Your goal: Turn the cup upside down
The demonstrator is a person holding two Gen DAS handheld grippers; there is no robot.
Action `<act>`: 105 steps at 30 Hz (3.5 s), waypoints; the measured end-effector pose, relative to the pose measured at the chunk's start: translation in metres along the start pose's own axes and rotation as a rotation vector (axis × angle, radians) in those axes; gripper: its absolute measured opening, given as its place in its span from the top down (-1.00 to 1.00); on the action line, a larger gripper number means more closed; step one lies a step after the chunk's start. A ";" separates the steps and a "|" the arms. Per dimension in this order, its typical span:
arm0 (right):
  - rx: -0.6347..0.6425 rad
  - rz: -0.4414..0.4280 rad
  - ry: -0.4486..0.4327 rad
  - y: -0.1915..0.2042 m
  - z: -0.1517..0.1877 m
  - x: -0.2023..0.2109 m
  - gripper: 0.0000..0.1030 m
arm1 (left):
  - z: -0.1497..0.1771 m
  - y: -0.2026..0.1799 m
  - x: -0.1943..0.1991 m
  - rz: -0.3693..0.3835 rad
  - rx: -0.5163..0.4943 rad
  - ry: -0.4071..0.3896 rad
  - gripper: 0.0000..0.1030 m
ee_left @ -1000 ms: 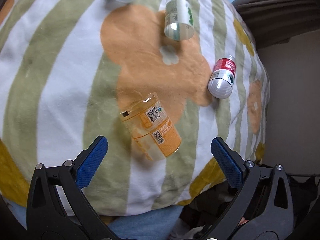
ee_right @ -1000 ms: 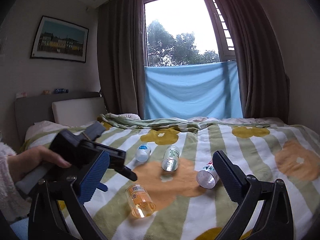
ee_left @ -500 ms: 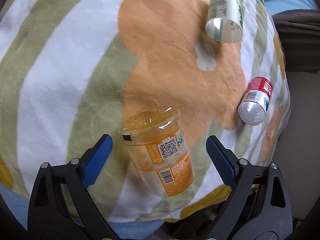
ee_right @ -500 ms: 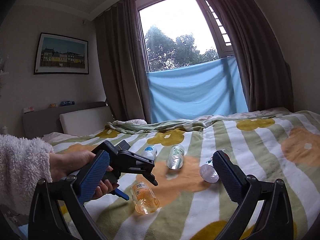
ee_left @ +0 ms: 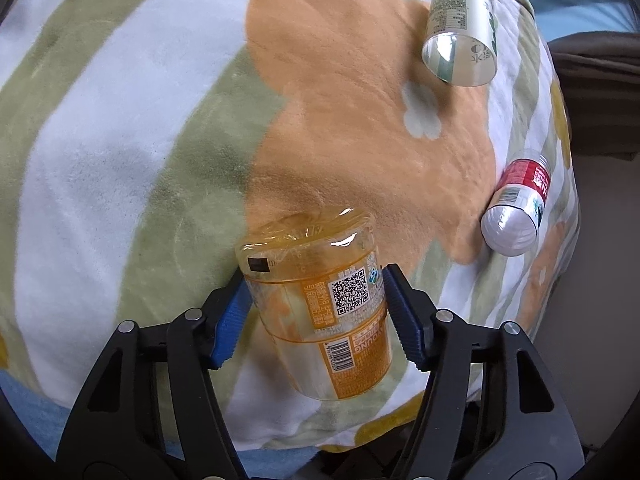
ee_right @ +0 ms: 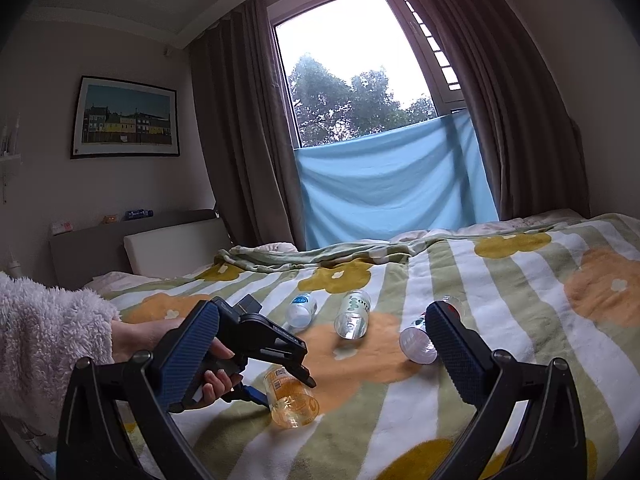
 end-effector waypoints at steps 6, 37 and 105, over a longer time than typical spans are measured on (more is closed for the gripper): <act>-0.005 0.007 -0.021 -0.002 -0.006 0.007 -1.00 | 0.006 -0.011 0.013 0.024 -0.097 -0.088 -0.18; -0.093 0.047 0.064 -0.014 0.026 0.015 -1.00 | 0.077 -0.051 0.023 -0.303 -0.771 -0.659 -0.15; 0.176 0.414 0.007 0.102 -0.013 0.015 -1.00 | 0.209 0.037 0.268 -0.180 -0.789 -1.121 -0.99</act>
Point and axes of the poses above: each gripper's, at about its wrist camera, not at the fingertips, and x roughly against the way its jaws point, y to its left, z to its underside, the point moved 3 cm from there along -x, roughly the way its jaws point, and after that the axes turned 11 degrees about -x, right-handed, at the moved point
